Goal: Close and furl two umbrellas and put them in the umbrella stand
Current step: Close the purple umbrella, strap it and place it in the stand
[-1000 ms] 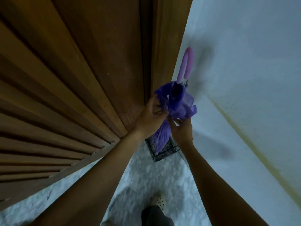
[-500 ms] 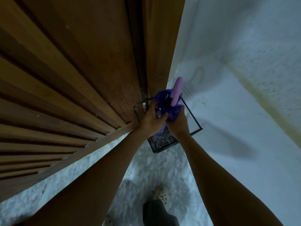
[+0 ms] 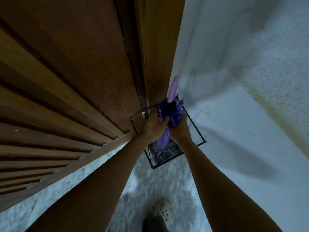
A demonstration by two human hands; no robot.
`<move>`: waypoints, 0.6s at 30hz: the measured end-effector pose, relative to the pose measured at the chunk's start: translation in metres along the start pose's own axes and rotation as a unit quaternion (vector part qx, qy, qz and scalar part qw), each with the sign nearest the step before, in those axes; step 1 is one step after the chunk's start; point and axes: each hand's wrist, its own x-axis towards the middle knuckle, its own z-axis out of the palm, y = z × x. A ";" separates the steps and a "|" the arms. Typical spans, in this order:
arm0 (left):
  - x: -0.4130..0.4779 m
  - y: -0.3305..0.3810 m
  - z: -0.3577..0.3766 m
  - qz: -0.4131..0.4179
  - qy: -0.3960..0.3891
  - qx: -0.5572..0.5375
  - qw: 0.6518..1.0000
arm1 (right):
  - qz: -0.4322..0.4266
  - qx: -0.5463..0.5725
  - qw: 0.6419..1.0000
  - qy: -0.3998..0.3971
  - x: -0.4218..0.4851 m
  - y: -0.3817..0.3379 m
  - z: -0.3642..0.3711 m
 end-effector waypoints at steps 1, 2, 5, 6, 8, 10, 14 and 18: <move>-0.002 0.005 0.000 0.002 0.001 0.008 1.000 | 0.002 0.001 1.000 0.001 0.000 0.001 0.000; -0.003 0.008 -0.001 0.009 -0.001 0.022 1.000 | 0.001 0.002 1.000 0.003 0.001 0.000 0.000; -0.004 0.014 -0.002 0.011 -0.013 0.070 0.997 | 0.006 0.001 1.000 0.021 0.005 -0.004 0.000; -0.005 0.017 -0.003 0.014 -0.018 0.090 0.996 | 0.007 -0.001 1.000 0.026 0.007 -0.004 -0.001; -0.009 0.023 -0.004 0.014 -0.028 0.097 0.995 | 0.009 -0.017 0.999 0.032 0.009 -0.003 -0.004; -0.017 0.028 -0.006 0.009 -0.030 0.068 0.997 | 0.013 -0.036 0.999 0.034 0.004 -0.005 -0.008; -0.037 0.039 -0.013 -0.031 -0.032 0.004 0.999 | 0.037 -0.013 0.997 0.062 -0.016 -0.027 -0.017; -0.062 0.057 -0.027 -0.064 -0.020 -0.017 0.998 | 0.009 -0.014 0.994 0.104 -0.039 -0.063 -0.033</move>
